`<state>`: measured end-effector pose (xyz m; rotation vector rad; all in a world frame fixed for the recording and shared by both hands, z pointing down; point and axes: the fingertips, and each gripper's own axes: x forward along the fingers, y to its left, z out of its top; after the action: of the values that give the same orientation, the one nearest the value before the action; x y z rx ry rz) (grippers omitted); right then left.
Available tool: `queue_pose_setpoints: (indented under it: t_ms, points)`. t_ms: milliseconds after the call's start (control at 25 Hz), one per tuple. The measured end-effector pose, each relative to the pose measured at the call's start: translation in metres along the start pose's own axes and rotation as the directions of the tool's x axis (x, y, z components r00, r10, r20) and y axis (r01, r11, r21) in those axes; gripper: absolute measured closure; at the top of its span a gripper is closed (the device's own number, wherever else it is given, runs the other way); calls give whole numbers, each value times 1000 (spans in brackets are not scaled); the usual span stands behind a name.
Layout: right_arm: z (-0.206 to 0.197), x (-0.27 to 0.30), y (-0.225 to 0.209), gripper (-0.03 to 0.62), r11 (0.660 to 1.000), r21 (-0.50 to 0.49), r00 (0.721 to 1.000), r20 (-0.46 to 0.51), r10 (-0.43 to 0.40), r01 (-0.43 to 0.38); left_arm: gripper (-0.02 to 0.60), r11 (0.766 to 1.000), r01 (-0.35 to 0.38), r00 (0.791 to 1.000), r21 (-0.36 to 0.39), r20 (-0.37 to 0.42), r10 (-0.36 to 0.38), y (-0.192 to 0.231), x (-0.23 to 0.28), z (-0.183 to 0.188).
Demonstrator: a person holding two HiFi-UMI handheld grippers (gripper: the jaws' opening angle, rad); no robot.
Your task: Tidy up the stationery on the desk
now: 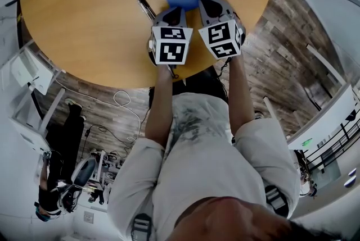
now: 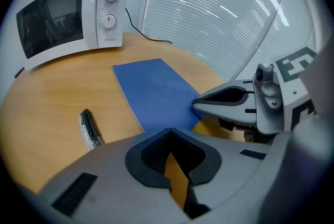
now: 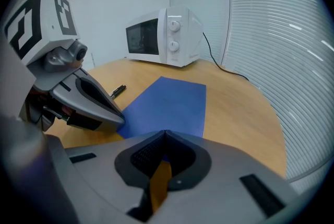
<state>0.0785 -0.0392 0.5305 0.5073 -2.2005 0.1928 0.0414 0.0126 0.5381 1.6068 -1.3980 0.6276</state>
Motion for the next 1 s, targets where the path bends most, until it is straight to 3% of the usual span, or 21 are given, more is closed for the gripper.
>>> queue_pose_setpoints:
  t_ms: [1000]
  points:
    - [-30,-25,64,531,995,-87,998,-9,56,-56,574,999,-14,1000,-45,21,15,-8,-34,-67]
